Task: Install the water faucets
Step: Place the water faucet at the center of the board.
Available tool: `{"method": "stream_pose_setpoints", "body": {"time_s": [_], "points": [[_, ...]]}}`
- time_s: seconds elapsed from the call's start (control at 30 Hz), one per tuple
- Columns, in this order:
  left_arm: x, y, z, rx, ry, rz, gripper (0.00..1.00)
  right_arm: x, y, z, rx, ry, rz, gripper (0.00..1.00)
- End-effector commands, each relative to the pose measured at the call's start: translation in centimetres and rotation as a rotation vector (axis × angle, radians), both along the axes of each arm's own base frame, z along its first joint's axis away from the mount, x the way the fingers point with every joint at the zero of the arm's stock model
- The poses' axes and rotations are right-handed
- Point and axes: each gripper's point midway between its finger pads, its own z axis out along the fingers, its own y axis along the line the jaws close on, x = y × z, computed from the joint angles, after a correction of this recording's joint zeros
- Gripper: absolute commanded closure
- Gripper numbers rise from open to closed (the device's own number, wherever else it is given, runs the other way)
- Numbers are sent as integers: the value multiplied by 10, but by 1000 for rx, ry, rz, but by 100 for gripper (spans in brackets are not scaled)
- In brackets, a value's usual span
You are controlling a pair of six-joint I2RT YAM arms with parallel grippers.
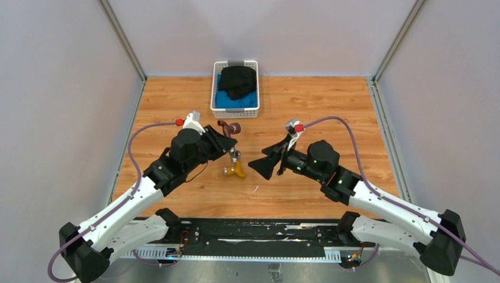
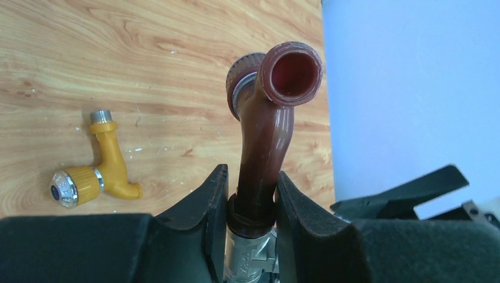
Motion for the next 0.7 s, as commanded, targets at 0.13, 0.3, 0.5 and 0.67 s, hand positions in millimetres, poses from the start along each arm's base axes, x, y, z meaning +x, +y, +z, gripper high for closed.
{"method": "stream_pose_setpoints", "body": {"time_s": [0.13, 0.3, 0.5, 0.67], "points": [[24, 18, 16, -81, -54, 205, 100, 45, 19, -12, -81, 0, -216, 16], [36, -14, 2, -295, -142, 129, 100, 77, -56, -54, -232, 55, -575, 15], [55, -77, -40, -386, -48, -26, 100, 80, -138, -83, -211, 214, -742, 16], [83, -94, -79, -530, 19, 47, 100, 75, -165, -80, -230, 205, -790, 16]]}}
